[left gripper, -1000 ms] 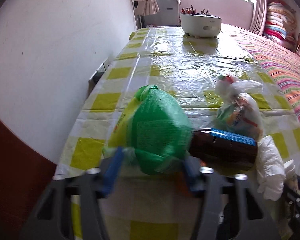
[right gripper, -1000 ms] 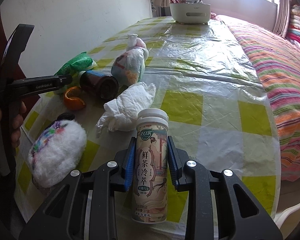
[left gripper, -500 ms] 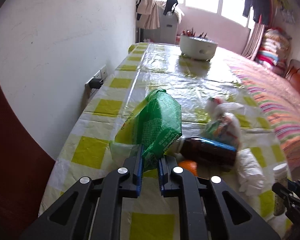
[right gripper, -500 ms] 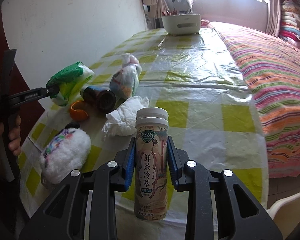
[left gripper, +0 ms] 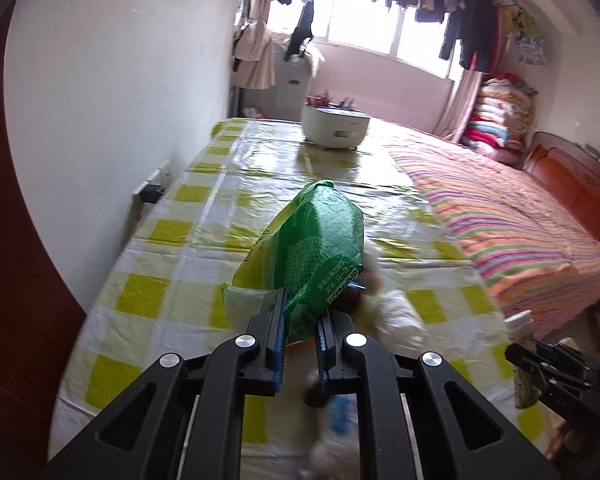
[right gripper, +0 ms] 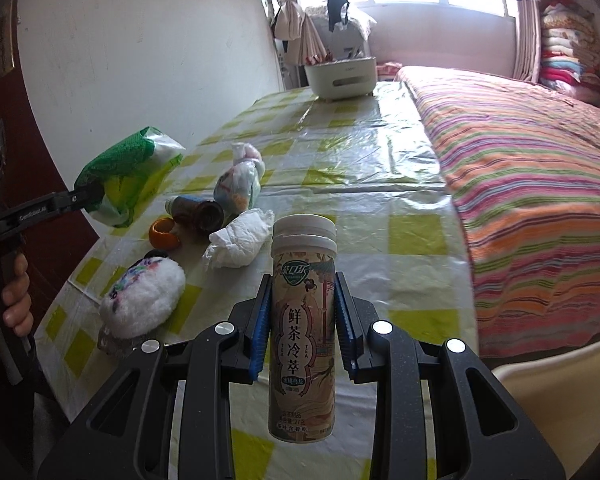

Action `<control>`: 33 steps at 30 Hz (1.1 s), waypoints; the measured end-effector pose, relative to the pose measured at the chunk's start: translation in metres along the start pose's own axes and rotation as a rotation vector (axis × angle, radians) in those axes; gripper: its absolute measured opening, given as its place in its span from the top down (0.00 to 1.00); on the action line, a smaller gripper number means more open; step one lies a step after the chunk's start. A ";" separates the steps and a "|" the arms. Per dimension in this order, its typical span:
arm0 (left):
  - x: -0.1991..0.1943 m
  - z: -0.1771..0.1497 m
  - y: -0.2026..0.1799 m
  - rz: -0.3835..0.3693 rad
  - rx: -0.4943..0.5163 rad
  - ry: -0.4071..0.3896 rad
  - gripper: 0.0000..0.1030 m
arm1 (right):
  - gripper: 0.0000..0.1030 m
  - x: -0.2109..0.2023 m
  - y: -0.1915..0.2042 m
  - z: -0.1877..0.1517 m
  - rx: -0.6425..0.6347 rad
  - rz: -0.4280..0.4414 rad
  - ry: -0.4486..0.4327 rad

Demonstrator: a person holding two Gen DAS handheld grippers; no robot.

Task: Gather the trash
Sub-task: 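Carry the tea bottle and green bag with both tools toward the cream bin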

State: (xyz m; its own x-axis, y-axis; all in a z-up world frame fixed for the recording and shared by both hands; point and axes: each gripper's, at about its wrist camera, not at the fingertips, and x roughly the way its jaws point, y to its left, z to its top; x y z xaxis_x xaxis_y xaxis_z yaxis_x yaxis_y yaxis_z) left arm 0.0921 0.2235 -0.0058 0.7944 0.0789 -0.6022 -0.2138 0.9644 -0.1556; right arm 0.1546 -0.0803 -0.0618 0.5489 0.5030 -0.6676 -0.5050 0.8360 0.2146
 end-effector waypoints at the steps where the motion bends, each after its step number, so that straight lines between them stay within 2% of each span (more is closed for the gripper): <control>1: -0.001 -0.002 -0.003 -0.031 -0.006 0.011 0.88 | 0.73 -0.003 -0.002 -0.001 0.001 -0.001 -0.003; 2: -0.001 -0.004 -0.006 -0.073 -0.018 0.029 0.88 | 0.73 -0.006 -0.005 -0.003 0.003 -0.003 -0.006; 4: 0.000 -0.008 -0.009 -0.112 -0.026 0.052 0.88 | 0.73 -0.010 -0.008 -0.004 0.007 -0.011 -0.014; 9: 0.000 -0.015 -0.020 -0.169 -0.036 0.079 0.88 | 0.73 -0.018 -0.014 -0.007 0.025 -0.012 -0.031; 19: -0.012 -0.025 -0.052 -0.364 -0.062 0.130 0.88 | 0.73 -0.044 -0.025 -0.008 0.051 -0.015 -0.086; 25: -0.010 -0.035 -0.078 -0.422 -0.041 0.166 0.88 | 0.73 -0.061 -0.038 -0.013 0.084 -0.025 -0.114; 33: -0.016 -0.050 -0.116 -0.447 0.035 0.174 0.88 | 0.73 -0.085 -0.060 -0.022 0.146 -0.047 -0.161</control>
State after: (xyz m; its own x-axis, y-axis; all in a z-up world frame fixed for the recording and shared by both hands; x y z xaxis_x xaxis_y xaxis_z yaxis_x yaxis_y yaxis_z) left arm 0.0754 0.0975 -0.0170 0.6964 -0.3860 -0.6051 0.1485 0.9023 -0.4047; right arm 0.1240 -0.1780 -0.0337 0.6750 0.4815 -0.5590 -0.3810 0.8763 0.2947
